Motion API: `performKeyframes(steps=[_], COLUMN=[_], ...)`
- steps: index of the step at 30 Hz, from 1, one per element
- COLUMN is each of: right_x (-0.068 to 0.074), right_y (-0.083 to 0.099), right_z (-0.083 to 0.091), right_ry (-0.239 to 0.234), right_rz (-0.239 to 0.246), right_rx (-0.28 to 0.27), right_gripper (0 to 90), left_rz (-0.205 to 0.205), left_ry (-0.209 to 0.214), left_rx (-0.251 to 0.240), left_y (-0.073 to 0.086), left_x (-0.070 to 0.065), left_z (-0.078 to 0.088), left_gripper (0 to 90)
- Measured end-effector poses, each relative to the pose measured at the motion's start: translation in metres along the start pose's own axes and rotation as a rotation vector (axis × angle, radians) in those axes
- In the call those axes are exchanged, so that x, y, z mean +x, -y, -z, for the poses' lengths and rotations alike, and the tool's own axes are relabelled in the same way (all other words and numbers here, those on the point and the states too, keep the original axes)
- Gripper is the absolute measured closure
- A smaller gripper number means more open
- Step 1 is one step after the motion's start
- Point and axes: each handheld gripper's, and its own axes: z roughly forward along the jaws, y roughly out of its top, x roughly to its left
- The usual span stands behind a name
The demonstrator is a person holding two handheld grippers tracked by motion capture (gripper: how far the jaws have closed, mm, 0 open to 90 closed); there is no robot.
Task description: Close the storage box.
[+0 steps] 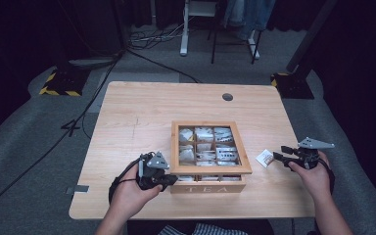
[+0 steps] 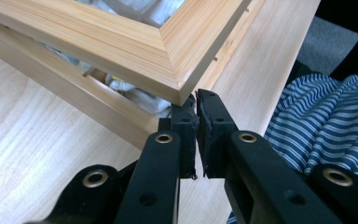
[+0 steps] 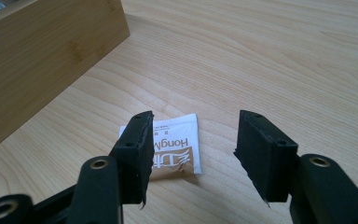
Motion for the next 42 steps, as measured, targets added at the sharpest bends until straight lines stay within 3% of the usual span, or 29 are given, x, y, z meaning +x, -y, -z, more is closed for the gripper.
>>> performKeyframes(steps=[18, 20, 21, 23, 30, 37, 42], right_x=[0.001, 0.001, 0.001, 0.001, 0.001, 0.001, -0.001], right_y=[0.001, 0.001, 0.001, 0.001, 0.002, 0.004, 0.005], right_z=[-0.001, 0.000, 0.000, 0.000, 0.000, -0.002, -0.002], right_ry=[-0.002, 0.000, 0.000, 0.000, -0.003, -0.004, -0.004], right_rz=[-0.001, -0.003, -0.001, -0.004, -0.002, -0.007, -0.012], right_rx=[0.005, 0.004, 0.004, 0.003, 0.008, 0.015, 0.015], right_gripper=[47.3, 47.3, 47.3, 47.3, 47.3, 47.3, 47.1], left_rz=[-0.018, -0.023, -0.026, -0.028, -0.031, 0.003, 0.027], left_ry=[0.016, 0.086, 0.087, 0.027, 0.011, -0.076, -0.206], left_rx=[0.119, 0.048, 0.037, 0.051, -0.002, -0.137, -0.189], left_y=[0.001, 0.000, -0.001, -0.001, -0.001, 0.004, 0.014], left_x=[-0.001, -0.003, -0.005, -0.007, -0.003, 0.012, 0.034], left_z=[-0.012, -0.011, -0.009, -0.007, 0.002, 0.012, 0.017], left_gripper=[85.0, 84.7, 83.0, 81.4, 75.4, 57.9, 42.2])
